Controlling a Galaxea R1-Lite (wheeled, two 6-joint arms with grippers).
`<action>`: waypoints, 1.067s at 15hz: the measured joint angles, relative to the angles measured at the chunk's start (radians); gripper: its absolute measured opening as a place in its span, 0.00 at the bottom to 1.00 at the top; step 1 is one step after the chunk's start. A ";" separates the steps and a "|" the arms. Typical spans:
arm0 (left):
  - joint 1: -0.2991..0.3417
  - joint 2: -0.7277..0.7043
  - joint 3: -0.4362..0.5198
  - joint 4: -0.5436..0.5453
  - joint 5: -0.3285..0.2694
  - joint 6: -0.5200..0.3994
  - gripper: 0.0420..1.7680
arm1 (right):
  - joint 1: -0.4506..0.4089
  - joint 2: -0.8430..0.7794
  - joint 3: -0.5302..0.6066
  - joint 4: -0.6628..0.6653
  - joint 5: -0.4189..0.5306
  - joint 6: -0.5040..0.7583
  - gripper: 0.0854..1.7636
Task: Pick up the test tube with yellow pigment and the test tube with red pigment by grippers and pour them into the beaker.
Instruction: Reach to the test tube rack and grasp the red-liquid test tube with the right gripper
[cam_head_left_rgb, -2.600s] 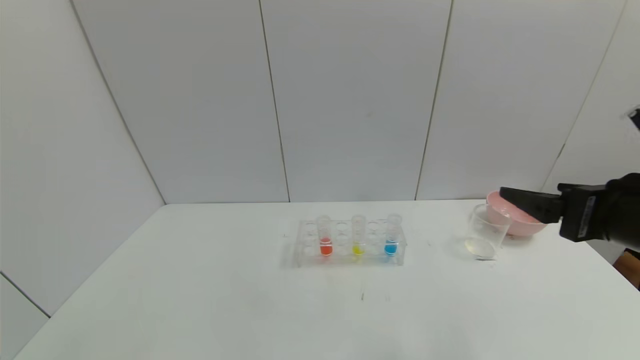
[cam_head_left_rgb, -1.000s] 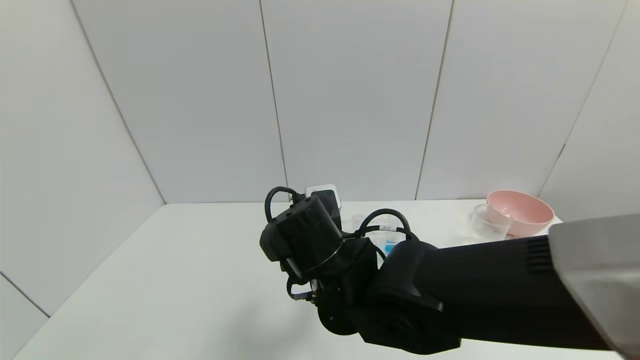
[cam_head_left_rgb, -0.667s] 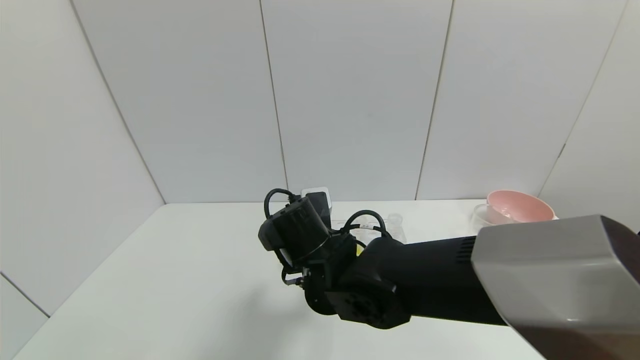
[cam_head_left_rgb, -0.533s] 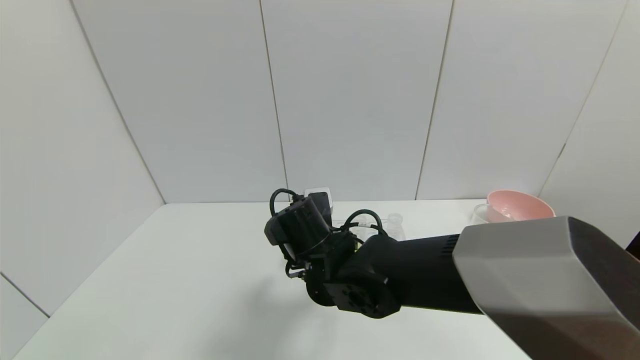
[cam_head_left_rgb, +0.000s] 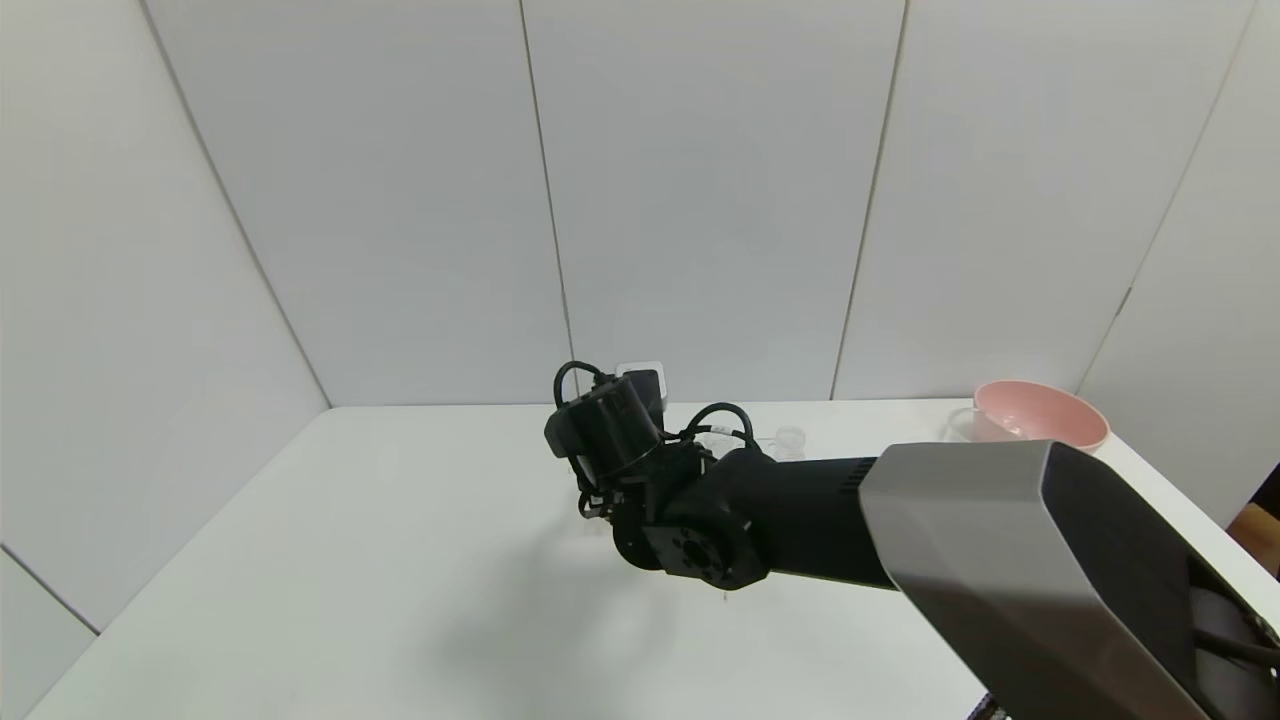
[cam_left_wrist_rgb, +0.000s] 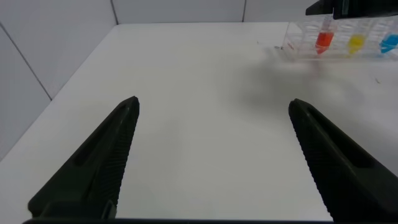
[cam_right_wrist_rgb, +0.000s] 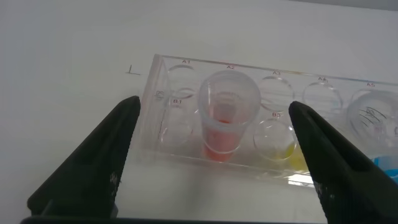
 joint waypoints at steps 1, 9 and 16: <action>0.000 0.000 0.000 0.000 0.000 0.000 0.97 | -0.006 0.010 -0.004 -0.002 0.000 -0.002 0.97; 0.000 0.000 0.000 0.000 0.000 0.000 0.97 | -0.023 0.040 -0.016 -0.061 0.018 -0.025 0.97; 0.000 0.000 0.000 0.000 0.000 0.000 0.97 | -0.023 0.037 -0.014 -0.055 0.018 -0.026 0.71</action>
